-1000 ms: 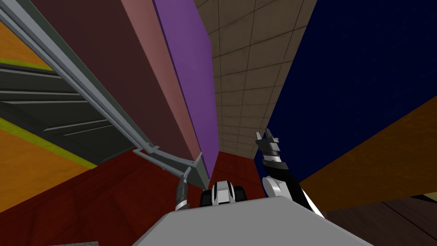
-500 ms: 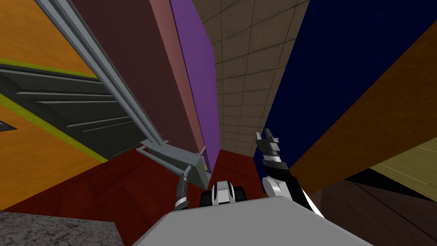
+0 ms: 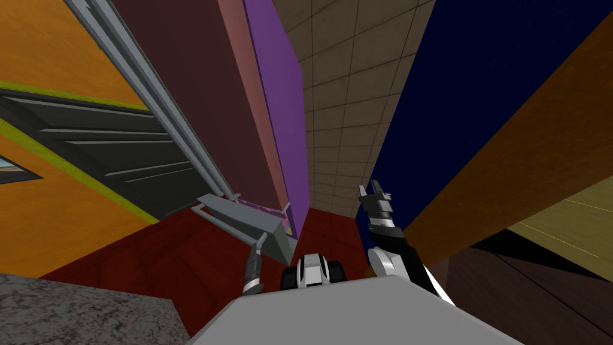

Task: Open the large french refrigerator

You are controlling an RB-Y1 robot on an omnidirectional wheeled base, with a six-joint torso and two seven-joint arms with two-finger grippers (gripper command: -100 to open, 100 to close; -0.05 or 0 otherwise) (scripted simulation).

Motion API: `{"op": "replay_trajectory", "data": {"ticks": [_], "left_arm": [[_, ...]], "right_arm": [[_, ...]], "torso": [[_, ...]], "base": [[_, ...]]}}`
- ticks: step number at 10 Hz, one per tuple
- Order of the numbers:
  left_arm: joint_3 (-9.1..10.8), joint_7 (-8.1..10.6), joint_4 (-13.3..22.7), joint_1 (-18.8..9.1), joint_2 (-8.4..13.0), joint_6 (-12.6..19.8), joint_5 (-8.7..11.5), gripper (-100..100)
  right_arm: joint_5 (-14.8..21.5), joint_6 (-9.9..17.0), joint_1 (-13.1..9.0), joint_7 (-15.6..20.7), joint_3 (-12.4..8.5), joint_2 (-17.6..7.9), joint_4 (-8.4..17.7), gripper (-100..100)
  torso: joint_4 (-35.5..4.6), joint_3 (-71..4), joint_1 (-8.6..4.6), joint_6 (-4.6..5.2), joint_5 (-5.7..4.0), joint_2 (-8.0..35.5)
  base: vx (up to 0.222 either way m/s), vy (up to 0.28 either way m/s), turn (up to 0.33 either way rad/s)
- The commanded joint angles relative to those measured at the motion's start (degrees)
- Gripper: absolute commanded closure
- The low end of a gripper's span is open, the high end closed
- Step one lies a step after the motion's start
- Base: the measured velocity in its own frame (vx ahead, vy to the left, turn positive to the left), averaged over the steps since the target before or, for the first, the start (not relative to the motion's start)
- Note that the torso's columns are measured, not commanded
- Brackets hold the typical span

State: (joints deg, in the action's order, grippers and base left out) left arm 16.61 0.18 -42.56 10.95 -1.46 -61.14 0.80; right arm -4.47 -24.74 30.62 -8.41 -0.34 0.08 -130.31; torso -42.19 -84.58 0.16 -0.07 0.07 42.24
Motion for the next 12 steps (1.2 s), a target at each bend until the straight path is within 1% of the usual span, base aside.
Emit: {"op": "replay_trajectory", "data": {"ticks": [1,3,4,5,6,7,10,11,12], "left_arm": [[3.77,2.77,0.1,0.2,-0.5,0.3,-4.6,100],[6.51,4.81,0.0,0.3,-1.0,0.4,-8.2,100],[6.51,4.81,0.0,0.3,-1.0,0.4,-8.7,100],[7.89,5.84,-0.1,0.4,-1.2,0.4,-10.6,100],[7.17,5.30,0.1,0.1,-1.0,-0.2,-9.5,100],[7.20,6.02,-0.1,0.7,-0.7,-0.3,-9.9,100],[7.07,6.71,-0.3,1.5,-0.3,-0.3,-10.1,100],[6.99,6.56,-1.1,1.4,-0.5,-0.3,-10.1,100],[6.94,7.08,-1.2,2.1,-0.3,-0.5,-10.3,100]], "right_arm": [[0.0,0.0,0.0,0.0,0.0,0.0,0.0,0],[0.0,0.0,0.0,0.0,0.0,0.0,0.0,0],[0.0,0.0,0.0,0.0,0.0,0.0,0.0,0],[0.0,0.0,0.0,0.0,0.0,0.0,0.0,0],[0.0,0.0,0.0,0.0,0.0,0.0,0.0,0],[0.0,0.0,0.0,0.0,0.0,0.0,0.0,0],[0.0,0.0,0.0,0.0,0.0,0.0,0.0,0],[0.0,0.0,0.0,0.0,0.0,0.0,0.0,0],[0.0,0.0,0.0,0.0,0.0,0.0,0.0,0]], "torso": [[0.0,0.0,0.03,0.01,0.01,0.0],[0.0,-0.1,0.13,0.01,0.03,-0.2],[0.1,-0.1,0.15,-0.02,0.05,-0.2],[0.1,-0.1,0.09,0.05,0.09,-0.3],[0.1,-0.1,0.08,0.05,0.10,-0.3],[0.1,-0.1,0.04,0.08,0.08,-0.3],[0.0,0.1,0.17,0.00,0.11,0.1],[0.0,0.0,0.07,0.01,0.10,0.0],[0.0,-0.2,-0.13,0.11,0.03,-0.3]], "base": [[-0.080,0.028,0.024],[-0.068,0.026,0.030],[-0.052,0.009,0.017],[-0.047,0.010,0.019],[-0.027,0.004,0.006],[-0.120,0.036,0.010],[-0.160,0.066,0.014],[-0.091,0.030,0.016],[-0.121,0.062,0.004]]}}
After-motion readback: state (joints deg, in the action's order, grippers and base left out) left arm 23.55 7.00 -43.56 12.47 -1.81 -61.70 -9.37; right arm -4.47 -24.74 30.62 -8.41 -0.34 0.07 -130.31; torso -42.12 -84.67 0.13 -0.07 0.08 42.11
